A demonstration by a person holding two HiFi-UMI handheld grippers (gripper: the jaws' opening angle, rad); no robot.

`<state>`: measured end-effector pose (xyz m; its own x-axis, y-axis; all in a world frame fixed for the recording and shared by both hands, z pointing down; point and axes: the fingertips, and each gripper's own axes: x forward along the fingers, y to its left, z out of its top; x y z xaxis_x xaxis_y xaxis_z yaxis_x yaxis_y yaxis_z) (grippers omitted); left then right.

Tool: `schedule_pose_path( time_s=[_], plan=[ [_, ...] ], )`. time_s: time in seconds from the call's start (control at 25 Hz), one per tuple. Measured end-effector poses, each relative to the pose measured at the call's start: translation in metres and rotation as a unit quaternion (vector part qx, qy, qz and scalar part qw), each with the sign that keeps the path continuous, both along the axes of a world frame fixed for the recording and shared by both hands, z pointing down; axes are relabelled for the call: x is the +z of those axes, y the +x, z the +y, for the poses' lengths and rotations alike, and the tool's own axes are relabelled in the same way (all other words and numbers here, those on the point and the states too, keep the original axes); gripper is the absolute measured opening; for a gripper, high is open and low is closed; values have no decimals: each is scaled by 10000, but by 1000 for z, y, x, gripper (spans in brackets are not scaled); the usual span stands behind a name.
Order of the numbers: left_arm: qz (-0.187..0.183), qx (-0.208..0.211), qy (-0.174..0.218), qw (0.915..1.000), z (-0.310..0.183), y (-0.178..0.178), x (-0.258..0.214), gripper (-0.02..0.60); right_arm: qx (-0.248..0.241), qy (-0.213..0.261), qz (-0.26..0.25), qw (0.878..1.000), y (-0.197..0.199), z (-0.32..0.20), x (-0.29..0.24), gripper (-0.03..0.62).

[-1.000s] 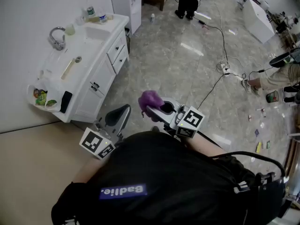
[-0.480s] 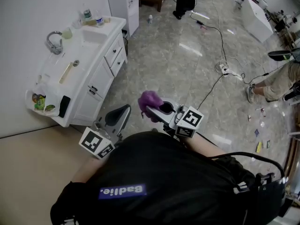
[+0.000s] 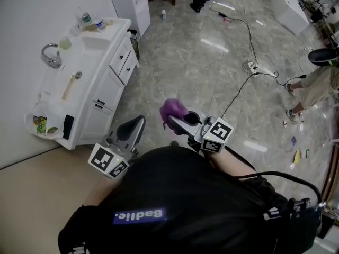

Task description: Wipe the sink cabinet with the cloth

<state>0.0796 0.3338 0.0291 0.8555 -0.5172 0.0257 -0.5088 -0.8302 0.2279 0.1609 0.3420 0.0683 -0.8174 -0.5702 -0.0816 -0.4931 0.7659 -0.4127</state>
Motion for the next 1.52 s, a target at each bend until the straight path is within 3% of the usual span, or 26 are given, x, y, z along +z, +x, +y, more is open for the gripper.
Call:
schedule_pose_path(
  time_s=[0.28,0.44,0.68,1.24,1.52],
  plan=[
    [-65,-48,51,10000,-33,35,2,5,356,-255,211,9988,59,-16,30,74],
    [-64,115,57,9999,-56,39,5,5,455,-308,270,9981,62,-34,36,74],
    [49,385,11,9992,-101,12,16,5,634,-441,365,9963,28,-78,47,73],
    [242,572,-49,9981,-221,-114,27,5,1022,-622,519,9915,-83,-204,50,74],
    [355,677,-47,9971,-254,-136,29,5,1043,-632,623,9906,-114,-244,57,74]
  ],
)
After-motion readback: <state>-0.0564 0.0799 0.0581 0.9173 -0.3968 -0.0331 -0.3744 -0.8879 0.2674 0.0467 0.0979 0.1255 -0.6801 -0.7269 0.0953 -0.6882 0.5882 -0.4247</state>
